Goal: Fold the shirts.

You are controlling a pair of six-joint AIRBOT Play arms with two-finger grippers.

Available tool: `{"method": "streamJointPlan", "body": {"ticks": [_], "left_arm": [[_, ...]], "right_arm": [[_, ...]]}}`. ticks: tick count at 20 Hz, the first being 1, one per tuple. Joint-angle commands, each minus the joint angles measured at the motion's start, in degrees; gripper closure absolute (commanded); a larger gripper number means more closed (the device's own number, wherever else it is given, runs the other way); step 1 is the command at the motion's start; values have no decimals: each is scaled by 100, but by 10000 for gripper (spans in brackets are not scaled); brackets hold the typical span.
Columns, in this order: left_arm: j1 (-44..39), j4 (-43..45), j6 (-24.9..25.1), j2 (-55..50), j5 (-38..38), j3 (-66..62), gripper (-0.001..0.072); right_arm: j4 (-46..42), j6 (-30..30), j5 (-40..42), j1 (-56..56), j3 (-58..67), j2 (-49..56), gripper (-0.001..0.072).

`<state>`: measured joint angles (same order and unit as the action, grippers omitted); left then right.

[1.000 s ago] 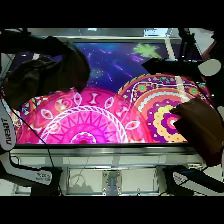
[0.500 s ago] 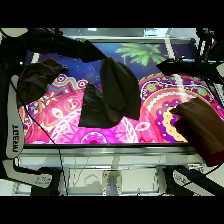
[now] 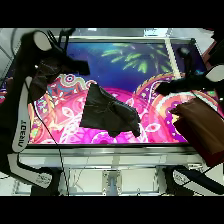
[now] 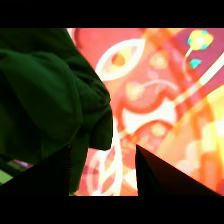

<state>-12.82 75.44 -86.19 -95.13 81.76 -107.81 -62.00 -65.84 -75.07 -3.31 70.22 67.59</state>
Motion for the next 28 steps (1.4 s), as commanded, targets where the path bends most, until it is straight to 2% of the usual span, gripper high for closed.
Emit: {"method": "streamJointPlan", "body": {"ticks": [1, 3, 6, 9, 11, 14, 16, 18, 19, 20, 24, 28], "left_arm": [[26, 179, -269, -343, 223, 846, 3], [31, -90, -155, -520, 254, 1244, 3], [31, -168, -74, -719, 448, 1436, 3], [31, -170, 20, -756, 374, 1436, 3], [33, -157, 72, -767, 330, 1436, 3], [33, -76, 74, -769, 317, 1436, 3], [33, -81, 74, -785, 321, 1436, 3], [33, -61, 76, -815, 328, 1438, 3], [33, -33, 76, -839, 354, 1436, 3], [33, -35, 74, -863, 380, 1436, 3], [33, -37, 76, -1023, 404, 1436, 3], [33, -33, 74, -1263, 350, 1436, 3]], "right_arm": [[529, 13, -363, 9, -909, 131, 262], [1038, 175, -229, 107, -1425, 238, 262], [1167, 317, -83, 612, -1825, 590, 262], [1180, 446, 638, 1268, -1858, 999, 262], [1054, 389, 1108, 1486, -1858, 1182, 264], [350, -70, 1508, 1499, -1858, 1255, 270], [201, -164, 1692, 1495, -1858, 1257, 414], [356, -162, 1884, 1506, -1858, 1261, 448], [463, -149, 1939, 1506, -1858, 1270, 534], [494, -74, 1971, 1506, -1858, 1270, 682], [326, 7, 2079, 1425, -1814, 1263, 683], [345, 7, 1663, 1047, -1462, 1250, 683]]}}
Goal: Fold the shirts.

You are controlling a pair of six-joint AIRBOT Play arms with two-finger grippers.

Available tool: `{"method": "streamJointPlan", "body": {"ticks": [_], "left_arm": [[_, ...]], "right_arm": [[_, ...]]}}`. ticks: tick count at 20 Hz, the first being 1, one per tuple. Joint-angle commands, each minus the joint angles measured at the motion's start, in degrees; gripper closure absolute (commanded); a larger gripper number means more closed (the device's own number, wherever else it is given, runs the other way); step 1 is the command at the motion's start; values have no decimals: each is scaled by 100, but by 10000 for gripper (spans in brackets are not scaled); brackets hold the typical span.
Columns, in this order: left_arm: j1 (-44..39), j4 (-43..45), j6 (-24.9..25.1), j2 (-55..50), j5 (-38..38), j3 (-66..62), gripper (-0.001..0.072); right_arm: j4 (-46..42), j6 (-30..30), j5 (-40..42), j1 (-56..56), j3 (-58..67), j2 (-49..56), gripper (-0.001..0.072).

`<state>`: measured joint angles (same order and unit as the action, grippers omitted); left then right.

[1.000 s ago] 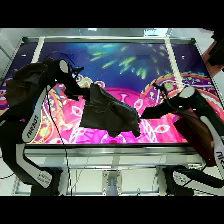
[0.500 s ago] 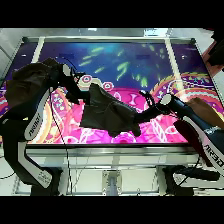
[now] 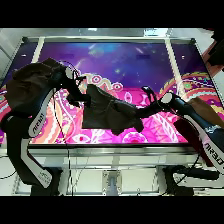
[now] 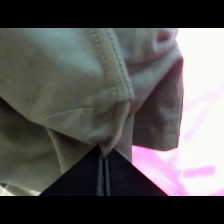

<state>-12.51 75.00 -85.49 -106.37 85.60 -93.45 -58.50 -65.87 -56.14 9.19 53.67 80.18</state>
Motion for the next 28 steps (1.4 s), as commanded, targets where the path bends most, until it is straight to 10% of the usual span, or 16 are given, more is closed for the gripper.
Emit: {"method": "streamJointPlan", "body": {"ticks": [1, 6, 9, 15, 16, 28], "left_arm": [[2, 9, 4, -186, -70, 0, 3], [-2, -68, -20, -321, -219, 0, 13], [-2, -153, -20, -326, -289, 0, 392], [-2, -197, -20, -350, -581, 0, 512], [-2, -197, -17, -350, -586, 0, 707], [101, 614, 540, 1665, 387, -2055, 699]], "right_arm": [[33, 9, -321, -271, 273, -9, 683], [199, 15, -396, -326, 472, -9, 683], [221, 13, -398, -326, 472, -11, 682], [258, 13, -398, -326, 476, -9, 682], [264, 15, -398, -326, 476, -9, 682], [166, -15, -1880, -1298, 2000, -1904, 686]]}}
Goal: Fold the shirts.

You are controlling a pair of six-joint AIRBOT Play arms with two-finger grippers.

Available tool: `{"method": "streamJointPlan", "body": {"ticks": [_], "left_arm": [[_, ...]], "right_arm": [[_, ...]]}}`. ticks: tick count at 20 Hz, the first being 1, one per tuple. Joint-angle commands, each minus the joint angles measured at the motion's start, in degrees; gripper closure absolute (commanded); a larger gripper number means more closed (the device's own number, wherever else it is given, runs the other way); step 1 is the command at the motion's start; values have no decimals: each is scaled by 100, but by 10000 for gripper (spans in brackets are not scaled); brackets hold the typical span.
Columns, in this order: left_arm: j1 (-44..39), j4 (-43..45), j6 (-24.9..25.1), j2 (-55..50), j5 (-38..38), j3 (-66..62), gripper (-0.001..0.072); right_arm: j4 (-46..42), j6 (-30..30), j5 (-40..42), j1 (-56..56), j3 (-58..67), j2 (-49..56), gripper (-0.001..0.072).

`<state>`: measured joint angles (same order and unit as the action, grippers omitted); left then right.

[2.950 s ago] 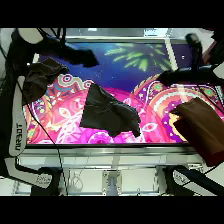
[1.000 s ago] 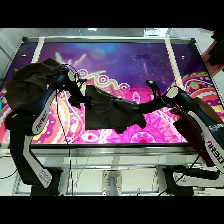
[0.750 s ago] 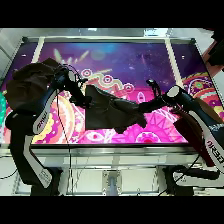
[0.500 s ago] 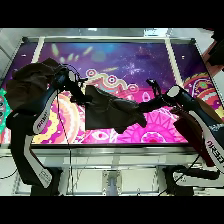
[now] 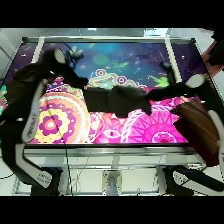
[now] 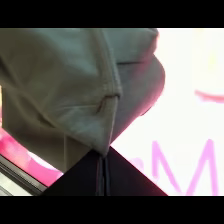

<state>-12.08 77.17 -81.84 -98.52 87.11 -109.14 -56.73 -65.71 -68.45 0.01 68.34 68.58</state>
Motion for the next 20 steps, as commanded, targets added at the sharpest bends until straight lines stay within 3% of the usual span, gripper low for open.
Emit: {"method": "streamJointPlan", "body": {"ticks": [1, 5, 8, 10, 16, 20], "left_arm": [[83, 715, 184, 1421, 249, -485, 700], [114, 1698, 46, 3403, -146, -485, 699], [114, 1644, -243, 4457, -1178, -483, 700], [114, 1434, -245, 4712, -1471, -483, 700], [111, 1062, -243, 3661, -1563, -459, 701], [114, 1346, -640, 1989, -2199, -459, 701]], "right_arm": [[-24, -50, -822, -551, 728, -1099, 686], [-155, -48, -986, -1298, 1565, -2535, 688], [-579, -48, -876, -1762, 2063, -3040, 688], [-570, -50, -881, -1897, 2146, -3084, 688], [1176, -22, -872, -1851, 2055, -2105, 687], [649, -61, -542, -1093, 1353, -772, 687]]}}
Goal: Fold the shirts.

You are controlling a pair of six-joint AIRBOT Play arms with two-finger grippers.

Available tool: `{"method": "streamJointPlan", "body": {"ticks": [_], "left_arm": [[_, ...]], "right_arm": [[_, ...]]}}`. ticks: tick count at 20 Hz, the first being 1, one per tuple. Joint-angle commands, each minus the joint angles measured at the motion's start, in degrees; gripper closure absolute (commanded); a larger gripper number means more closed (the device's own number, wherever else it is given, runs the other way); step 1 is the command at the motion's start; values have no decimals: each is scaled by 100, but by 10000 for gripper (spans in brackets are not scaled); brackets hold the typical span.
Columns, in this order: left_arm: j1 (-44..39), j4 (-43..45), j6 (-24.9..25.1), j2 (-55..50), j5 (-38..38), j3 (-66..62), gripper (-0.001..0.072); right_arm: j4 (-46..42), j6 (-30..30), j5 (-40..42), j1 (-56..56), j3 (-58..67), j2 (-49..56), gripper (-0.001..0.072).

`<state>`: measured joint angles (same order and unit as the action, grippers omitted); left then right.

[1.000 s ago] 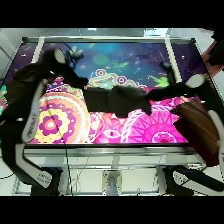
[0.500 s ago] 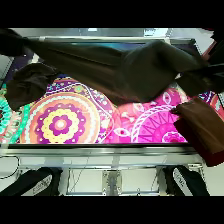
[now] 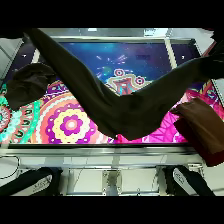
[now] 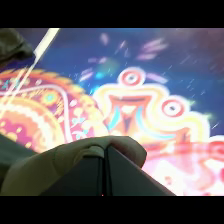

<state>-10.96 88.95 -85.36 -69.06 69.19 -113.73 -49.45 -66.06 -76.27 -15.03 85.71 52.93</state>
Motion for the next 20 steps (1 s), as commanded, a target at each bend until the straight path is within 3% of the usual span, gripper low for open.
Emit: {"method": "streamJointPlan", "body": {"ticks": [1, 4, 5, 7, 9, 10, 13, 15, 17, 20], "left_arm": [[4, 323, -496, -1425, -426, 0, 701], [4, 756, -1274, -2855, -269, 0, 699], [4, 732, -1447, -3202, -205, 0, 699], [2, 691, -1635, -3630, -188, -2, 672], [33, 949, -1622, -3644, -367, -70, 375], [55, 1360, -1622, -3591, -378, -229, 344], [101, 2876, -1338, -3008, -505, -448, 344], [245, 3512, -1106, -2540, -522, -446, 345], [592, 3442, -1130, -2264, -498, -326, 345], [1117, 2911, -1322, -2201, 101, -33, 347]], "right_arm": [[-286, -42, 520, 629, -616, 1167, 686], [-702, -348, 1718, 1156, -1078, 2337, 677], [-627, -361, 2063, 1270, -1137, 2669, 623], [-533, -361, 2559, 1401, -1132, 3073, 341], [-605, -361, 2966, 1375, -1106, 3099, 331], [-662, -363, 2900, 1281, -1019, 3053, 331], [-1246, -367, 2009, 761, -798, 2702, 332], [-1757, -542, 1003, 286, -846, 2382, 332], [-1711, -551, 221, -149, -1373, 2035, 333], [-765, -555, 354, -566, -3473, 1161, 332]]}}
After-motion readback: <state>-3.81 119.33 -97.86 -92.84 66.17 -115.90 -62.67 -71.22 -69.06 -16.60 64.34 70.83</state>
